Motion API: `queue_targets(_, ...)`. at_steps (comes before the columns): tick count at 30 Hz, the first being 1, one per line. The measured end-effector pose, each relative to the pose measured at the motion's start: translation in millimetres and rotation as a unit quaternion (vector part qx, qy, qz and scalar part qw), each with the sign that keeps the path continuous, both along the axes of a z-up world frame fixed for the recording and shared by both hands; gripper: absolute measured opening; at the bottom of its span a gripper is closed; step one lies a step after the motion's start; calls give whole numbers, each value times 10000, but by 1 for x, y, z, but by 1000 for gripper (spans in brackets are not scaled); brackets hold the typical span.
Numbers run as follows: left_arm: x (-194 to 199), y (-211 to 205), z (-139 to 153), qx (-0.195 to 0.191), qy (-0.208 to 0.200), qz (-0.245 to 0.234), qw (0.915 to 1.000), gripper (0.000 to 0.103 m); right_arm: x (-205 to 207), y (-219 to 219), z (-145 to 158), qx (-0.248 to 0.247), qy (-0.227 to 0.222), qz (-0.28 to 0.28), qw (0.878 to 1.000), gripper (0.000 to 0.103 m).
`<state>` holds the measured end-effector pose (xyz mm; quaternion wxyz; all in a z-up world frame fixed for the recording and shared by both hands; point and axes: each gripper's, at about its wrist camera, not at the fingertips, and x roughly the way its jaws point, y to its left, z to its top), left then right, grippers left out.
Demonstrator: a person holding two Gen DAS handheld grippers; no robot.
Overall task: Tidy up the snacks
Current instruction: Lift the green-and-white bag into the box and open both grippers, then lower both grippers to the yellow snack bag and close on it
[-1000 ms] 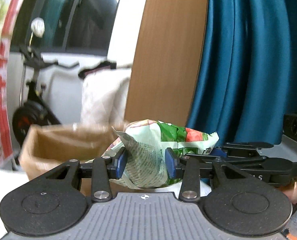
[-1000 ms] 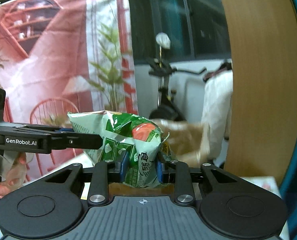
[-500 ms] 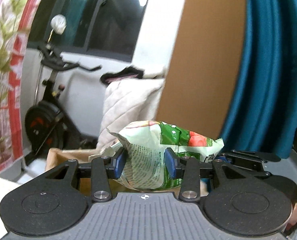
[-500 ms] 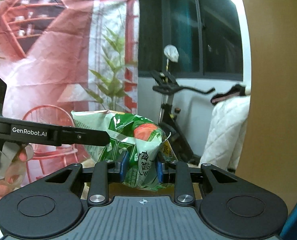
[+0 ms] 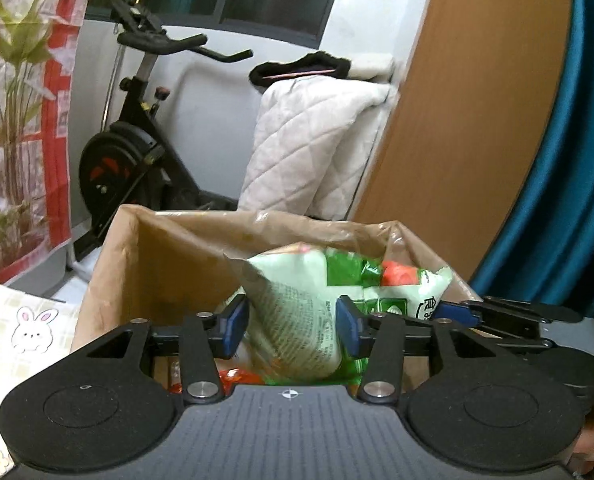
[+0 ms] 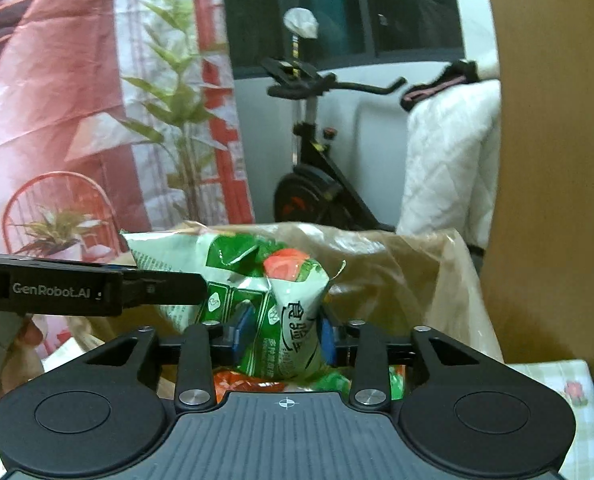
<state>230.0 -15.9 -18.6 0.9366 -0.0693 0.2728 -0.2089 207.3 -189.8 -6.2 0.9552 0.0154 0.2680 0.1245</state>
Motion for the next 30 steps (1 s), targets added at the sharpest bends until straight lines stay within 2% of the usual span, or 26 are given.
queue_targets(1, -3, 3, 1, -8, -17, 13, 10000, 61, -2, 0, -2, -8, 4, -33, 10000, 41)
queue_targets(3, -8, 10, 4, -9, -32, 69, 10000, 63, -5, -2, -4, -52, 22, -190, 9998, 49)
queue_targets(6, -14, 17, 11, 70, -98, 154, 9998, 71, -15, -6, -3, -54, -24, -437, 9990, 55)
queue_targets(8, -16, 23, 17, 93, -156, 208, 9996, 72, -20, -10, -1, -61, -28, -674, 9977, 58)
queue_targets(12, -24, 32, 27, 98, -205, 143, 9996, 72, -36, -11, 4, 43, -140, -764, 9970, 59)
queue_targets(16, -44, 39, 32, 238, -257, 50, 9994, 72, -56, -4, 10, 124, -336, -628, 9974, 59)
queue_targets(22, -75, 54, 28, 231, -212, -58, 9995, 72, -86, 20, 12, 173, -536, -358, 9978, 59)
queue_targets(30, -108, 84, 8, 282, -67, 82, 9995, 72, -110, 54, -6, 217, -359, 40, 9991, 59)
